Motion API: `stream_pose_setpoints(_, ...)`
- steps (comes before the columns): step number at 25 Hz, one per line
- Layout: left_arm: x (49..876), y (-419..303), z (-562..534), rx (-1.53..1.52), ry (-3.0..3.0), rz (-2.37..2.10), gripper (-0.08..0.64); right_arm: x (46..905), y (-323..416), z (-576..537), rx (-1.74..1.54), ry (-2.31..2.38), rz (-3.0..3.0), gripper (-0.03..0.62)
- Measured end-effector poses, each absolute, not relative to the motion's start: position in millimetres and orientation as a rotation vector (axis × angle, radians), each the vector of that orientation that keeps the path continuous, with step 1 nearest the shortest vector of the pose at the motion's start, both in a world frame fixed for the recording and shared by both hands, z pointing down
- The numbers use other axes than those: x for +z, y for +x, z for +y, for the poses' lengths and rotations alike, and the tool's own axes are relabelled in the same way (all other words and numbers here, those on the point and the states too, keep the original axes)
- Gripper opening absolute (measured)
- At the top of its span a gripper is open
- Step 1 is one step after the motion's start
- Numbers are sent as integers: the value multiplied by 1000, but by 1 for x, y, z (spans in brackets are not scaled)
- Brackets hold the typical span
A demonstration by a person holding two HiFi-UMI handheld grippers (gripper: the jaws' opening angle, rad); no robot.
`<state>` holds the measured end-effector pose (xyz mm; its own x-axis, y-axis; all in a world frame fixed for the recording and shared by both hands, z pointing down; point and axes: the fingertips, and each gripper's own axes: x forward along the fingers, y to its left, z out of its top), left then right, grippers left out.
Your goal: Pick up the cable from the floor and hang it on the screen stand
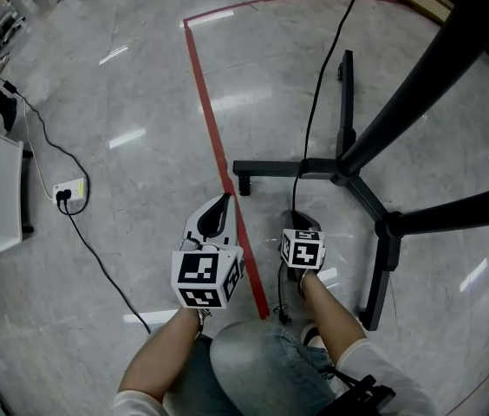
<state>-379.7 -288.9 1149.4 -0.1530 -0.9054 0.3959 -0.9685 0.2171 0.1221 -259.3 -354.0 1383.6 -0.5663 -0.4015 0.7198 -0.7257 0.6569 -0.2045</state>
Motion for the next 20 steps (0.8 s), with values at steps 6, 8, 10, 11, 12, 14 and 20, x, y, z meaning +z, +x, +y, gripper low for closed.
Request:
stream_pose_setpoints(6, 1124, -382, -305, 293, 1739, -2203, -2, 1326, -242, -339, 674, 843, -2302, 29)
stream_pose_setpoints(8, 1102, -376, -302, 382, 1767, -2223, -2, 1290, -234, -331, 648, 803, -2313, 28)
stream_pose_setpoints(10, 1060, -364, -296, 412, 1807, -2207, -2, 1242, -227, -326, 602, 761, -2304, 28)
stream_pose_setpoints(11, 1036, -357, -291, 409, 1822, -2185, -2, 1215, -223, -321, 585, 744, -2293, 28)
stream_pose_setpoints(12, 1011, -350, -284, 402, 1832, -2162, -1, 1187, -217, -315, 572, 730, -2281, 28)
stream_pose_setpoints(14, 953, -337, -270, 384, 1848, -2140, -2, 1128, -204, -301, 547, 711, -2263, 28)
stream_pose_setpoints(20, 778, -345, -247, 293, 1808, -2198, -2, 946, -207, -302, 395, 686, -2328, 28)
